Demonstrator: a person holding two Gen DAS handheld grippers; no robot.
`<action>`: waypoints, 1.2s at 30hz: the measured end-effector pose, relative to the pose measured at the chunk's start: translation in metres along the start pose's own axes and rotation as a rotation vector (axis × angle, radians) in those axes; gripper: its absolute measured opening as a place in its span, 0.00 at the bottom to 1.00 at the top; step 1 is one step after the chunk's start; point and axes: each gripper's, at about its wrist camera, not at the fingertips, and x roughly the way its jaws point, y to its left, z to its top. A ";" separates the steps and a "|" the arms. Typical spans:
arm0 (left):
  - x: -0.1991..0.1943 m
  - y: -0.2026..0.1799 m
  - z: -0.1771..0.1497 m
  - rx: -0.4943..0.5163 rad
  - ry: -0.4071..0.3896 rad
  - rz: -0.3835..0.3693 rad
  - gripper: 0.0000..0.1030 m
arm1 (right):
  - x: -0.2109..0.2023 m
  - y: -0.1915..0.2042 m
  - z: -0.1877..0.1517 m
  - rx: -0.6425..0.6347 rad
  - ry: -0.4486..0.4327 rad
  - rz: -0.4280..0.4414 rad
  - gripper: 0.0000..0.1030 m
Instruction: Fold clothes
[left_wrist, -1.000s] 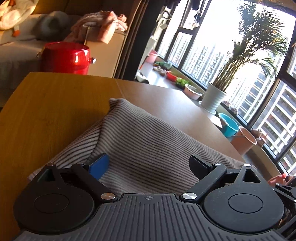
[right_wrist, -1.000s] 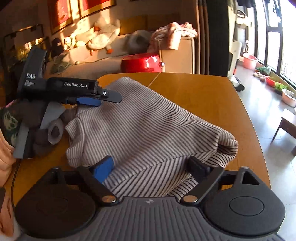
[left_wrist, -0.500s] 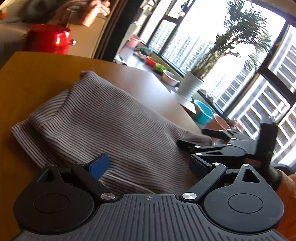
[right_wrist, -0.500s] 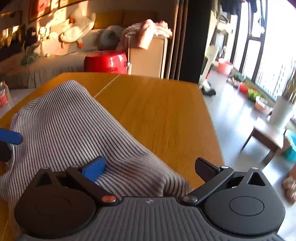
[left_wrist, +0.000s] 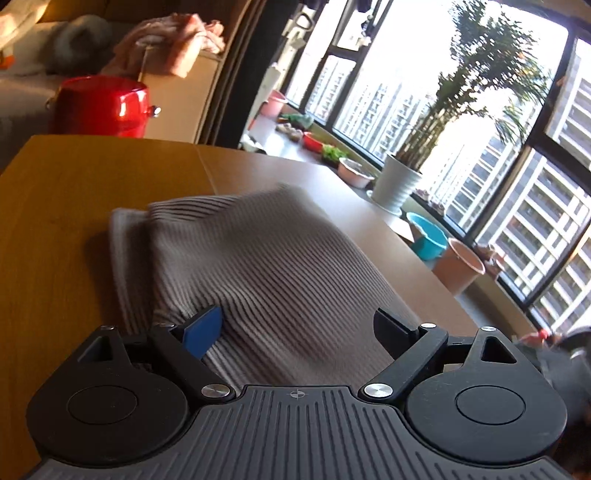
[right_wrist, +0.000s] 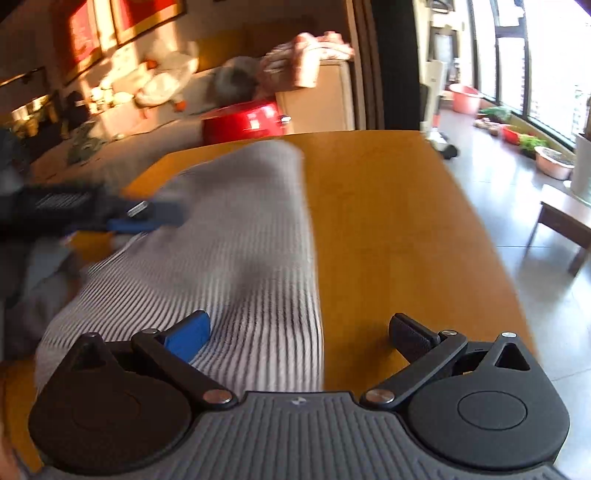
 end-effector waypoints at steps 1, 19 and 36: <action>0.001 0.001 0.001 -0.002 -0.004 0.003 0.91 | -0.001 0.003 -0.001 0.002 -0.001 -0.001 1.00; -0.036 -0.005 -0.014 0.011 0.020 0.072 0.62 | -0.001 0.006 0.010 0.010 -0.016 -0.023 1.00; -0.014 0.004 -0.019 0.016 -0.007 0.037 0.61 | -0.001 0.029 0.006 -0.136 -0.051 -0.058 0.71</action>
